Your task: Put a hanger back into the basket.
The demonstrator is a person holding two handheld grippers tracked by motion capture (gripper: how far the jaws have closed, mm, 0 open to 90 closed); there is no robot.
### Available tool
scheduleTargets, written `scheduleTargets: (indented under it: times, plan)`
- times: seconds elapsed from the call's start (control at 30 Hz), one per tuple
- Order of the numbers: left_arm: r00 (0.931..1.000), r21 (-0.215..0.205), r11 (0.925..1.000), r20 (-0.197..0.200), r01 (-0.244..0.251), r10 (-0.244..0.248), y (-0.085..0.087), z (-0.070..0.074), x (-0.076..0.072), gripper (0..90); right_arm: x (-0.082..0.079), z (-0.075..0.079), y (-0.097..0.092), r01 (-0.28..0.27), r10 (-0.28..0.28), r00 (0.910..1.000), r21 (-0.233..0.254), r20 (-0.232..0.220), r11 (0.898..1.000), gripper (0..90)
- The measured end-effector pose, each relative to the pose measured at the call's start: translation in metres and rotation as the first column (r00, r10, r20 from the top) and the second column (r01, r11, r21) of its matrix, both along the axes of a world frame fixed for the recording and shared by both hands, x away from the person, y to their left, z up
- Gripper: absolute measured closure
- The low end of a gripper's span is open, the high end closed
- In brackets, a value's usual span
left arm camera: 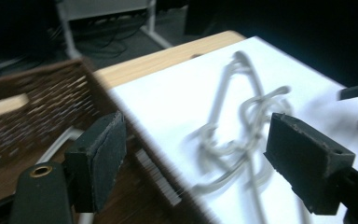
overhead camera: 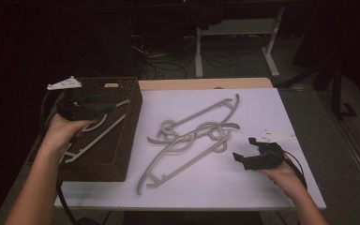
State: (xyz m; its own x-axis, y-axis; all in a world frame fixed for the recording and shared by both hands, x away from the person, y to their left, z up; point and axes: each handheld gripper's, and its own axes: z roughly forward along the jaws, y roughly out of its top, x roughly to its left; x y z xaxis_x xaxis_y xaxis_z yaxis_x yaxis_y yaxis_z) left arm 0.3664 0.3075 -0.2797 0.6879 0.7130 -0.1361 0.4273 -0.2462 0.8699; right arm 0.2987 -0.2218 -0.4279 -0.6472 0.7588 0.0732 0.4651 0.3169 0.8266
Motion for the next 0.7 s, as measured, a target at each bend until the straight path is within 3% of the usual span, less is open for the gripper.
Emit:
scheduleTargets:
  times: [0.17, 0.37, 0.47, 0.5, 0.7]
  plan:
    - [0.9967, -0.007, 0.9968, 0.018, 0.079, -0.079, -0.039, 0.0, -0.007, 19.5, 0.003, 0.002, 0.002, 0.001, -0.001, 1.0, 0.005, 0.001, 1.0, 12.1]
    - [0.986, -0.027, 0.9856, 0.008, 0.167, -0.167, -0.082, -0.017, -0.011, 19.5, 0.002, 0.002, 0.003, -0.003, 0.003, 1.0, 0.001, 0.0, 1.0, 12.1]
    - [0.9843, -0.025, 0.984, 0.005, 0.176, -0.176, -0.088, -0.02, -0.012, 19.5, 0.002, 0.001, 0.003, -0.005, 0.005, 1.0, 0.002, 0.001, 1.0, 12.1]
    - [0.9785, -0.018, 0.9784, 0.001, 0.206, -0.206, -0.109, -0.032, -0.016, 19.5, 0.001, 0.001, 0.003, -0.008, 0.008, 1.0, 0.003, 0.004, 1.0, 12.1]
    - [0.9743, -0.017, 0.9743, -0.013, 0.225, -0.225, -0.132, -0.054, -0.022, 19.5, 0.002, 0.002, 0.003, -0.015, 0.015, 0.9999, 0.006, 0.007, 1.0, 12.2]
